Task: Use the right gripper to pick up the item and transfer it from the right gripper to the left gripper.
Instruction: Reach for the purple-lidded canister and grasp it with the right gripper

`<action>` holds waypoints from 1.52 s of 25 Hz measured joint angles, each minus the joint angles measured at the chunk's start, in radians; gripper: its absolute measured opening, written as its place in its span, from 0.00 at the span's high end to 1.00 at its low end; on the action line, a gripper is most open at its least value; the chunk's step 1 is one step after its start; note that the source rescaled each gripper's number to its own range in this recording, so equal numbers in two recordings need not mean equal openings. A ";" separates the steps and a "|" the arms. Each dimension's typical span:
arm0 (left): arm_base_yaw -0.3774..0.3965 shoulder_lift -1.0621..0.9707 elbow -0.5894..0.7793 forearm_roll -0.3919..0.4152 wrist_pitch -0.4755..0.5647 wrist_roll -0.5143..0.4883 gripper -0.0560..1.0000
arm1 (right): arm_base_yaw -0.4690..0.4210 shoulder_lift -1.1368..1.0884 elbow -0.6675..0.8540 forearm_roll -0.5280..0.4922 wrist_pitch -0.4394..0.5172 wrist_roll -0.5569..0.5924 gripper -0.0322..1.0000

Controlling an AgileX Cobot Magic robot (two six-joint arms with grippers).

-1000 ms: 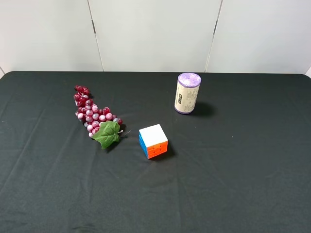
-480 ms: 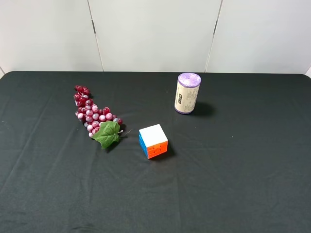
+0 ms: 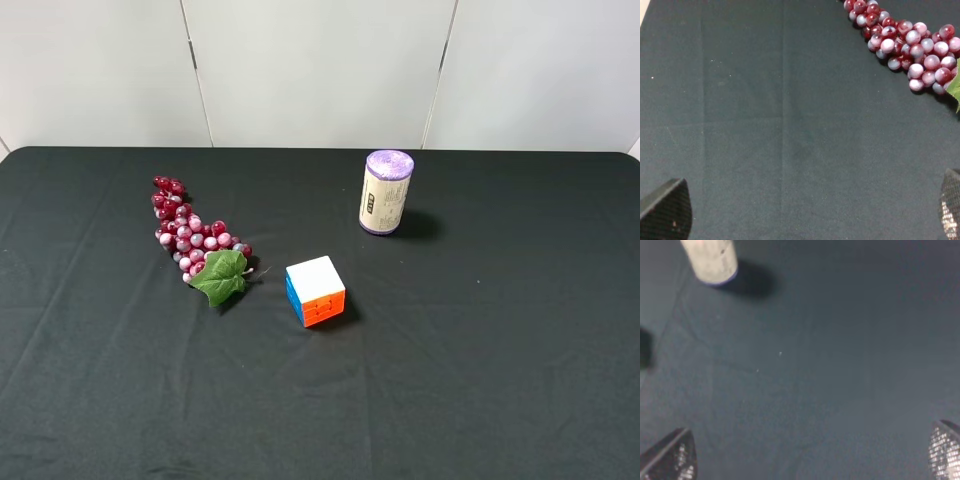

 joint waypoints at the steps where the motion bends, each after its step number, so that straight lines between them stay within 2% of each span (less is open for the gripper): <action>1: 0.000 0.000 0.000 0.000 0.000 0.000 0.04 | 0.000 0.053 -0.039 0.009 0.015 -0.028 0.00; 5: 0.000 0.000 0.000 0.000 0.000 0.000 0.04 | 0.011 0.281 -0.174 0.073 0.039 -0.104 0.00; 13: 0.000 0.000 0.000 0.000 0.000 0.000 0.04 | 0.231 0.667 -0.416 0.042 0.044 -0.140 0.00; 17: 0.000 0.000 0.000 0.000 0.000 0.000 0.04 | 0.293 0.824 -0.545 0.033 0.074 -0.141 0.00; 26: 0.000 0.000 0.000 0.000 0.000 0.000 0.04 | 0.304 1.065 -0.761 0.031 0.103 -0.150 0.00; 38: 0.000 0.000 0.000 0.000 0.000 0.000 0.04 | 0.306 1.275 -0.887 0.031 0.103 -0.202 0.00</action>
